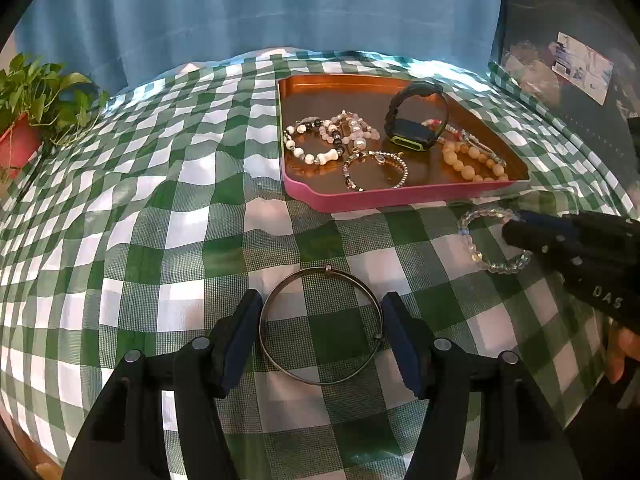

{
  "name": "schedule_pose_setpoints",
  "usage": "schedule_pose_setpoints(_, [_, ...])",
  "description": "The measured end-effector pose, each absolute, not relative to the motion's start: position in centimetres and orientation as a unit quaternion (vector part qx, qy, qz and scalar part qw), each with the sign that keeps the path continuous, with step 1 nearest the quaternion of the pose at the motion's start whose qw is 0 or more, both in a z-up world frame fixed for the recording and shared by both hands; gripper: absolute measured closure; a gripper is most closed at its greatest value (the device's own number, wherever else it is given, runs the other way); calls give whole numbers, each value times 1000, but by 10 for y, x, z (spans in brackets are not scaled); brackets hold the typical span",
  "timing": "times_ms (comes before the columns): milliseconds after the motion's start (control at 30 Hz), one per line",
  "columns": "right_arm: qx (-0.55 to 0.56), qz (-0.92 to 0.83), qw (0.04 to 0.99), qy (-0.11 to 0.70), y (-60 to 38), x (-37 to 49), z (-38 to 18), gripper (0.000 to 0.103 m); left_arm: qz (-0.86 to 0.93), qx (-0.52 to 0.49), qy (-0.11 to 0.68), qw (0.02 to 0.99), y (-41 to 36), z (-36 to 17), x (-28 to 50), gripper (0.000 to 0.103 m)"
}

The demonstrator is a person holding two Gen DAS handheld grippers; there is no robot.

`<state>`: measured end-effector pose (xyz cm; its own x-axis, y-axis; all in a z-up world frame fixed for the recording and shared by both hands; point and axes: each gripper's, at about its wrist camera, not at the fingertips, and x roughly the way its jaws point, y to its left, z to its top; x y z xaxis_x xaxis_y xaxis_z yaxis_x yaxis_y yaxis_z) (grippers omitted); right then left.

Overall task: Organize jewelry
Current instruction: 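Lift the wire bangle with the left gripper while the right lifts the crystal bracelet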

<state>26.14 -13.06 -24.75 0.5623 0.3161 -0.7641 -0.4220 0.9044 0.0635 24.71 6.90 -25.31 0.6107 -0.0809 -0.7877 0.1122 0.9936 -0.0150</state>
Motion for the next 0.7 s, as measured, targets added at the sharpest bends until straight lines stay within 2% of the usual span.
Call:
schedule_pose_setpoints(333, [-51, 217, 886, 406, -136, 255, -229, 86, -58, 4, 440, 896, 66, -243, 239, 41])
schedule_pose_setpoints(700, [-32, 217, 896, 385, -147, 232, -187, 86, -61, -10, 397, 916, 61, -180, 222, 41])
